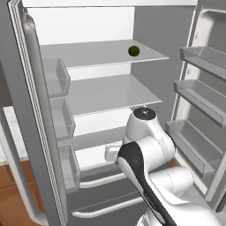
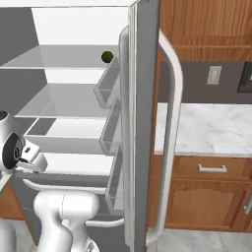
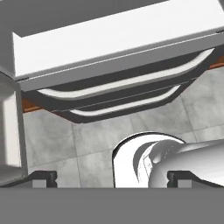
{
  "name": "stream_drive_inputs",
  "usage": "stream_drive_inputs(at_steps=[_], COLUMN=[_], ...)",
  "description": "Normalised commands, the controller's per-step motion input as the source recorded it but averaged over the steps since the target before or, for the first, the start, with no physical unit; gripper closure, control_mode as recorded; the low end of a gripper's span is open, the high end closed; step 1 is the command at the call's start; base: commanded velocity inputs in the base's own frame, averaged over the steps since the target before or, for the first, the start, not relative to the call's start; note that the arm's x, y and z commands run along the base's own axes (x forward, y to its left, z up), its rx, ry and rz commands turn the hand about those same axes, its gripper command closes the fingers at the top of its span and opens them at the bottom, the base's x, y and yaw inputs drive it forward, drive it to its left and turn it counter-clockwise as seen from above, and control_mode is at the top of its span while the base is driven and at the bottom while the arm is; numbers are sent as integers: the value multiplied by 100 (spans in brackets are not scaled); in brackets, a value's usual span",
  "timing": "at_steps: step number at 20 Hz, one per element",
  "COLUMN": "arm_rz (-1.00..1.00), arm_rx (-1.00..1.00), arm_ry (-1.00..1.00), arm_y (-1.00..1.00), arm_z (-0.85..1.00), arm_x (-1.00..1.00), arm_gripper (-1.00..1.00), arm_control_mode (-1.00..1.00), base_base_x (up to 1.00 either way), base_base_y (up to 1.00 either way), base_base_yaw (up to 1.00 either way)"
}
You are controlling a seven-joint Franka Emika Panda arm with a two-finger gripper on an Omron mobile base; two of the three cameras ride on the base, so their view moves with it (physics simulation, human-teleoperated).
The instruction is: Gather the lime and eggplant from the fridge and place them on a tray on the dining counter. Then gather the steak and fish from the fridge and place them on the other tray.
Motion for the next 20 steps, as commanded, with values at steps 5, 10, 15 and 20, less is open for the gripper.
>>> stream_drive_inputs(at_steps=[5, 10, 15, 20], arm_rz=[0, 0, 0, 0], arm_rx=[0, 0, 0, 0], arm_ry=[0, 0, 0, 0], arm_y=[0, 0, 0, 0], arm_z=[0, 0, 0, 0], arm_x=[0, 0, 0, 0], arm_gripper=[-100, -100, -100, -100], arm_control_mode=[100, 100, 100, 100], base_base_x=[44, 47, 42, 23], base_base_y=[0, -1, 0, 0], base_base_yaw=[10, 8, 6, 0])
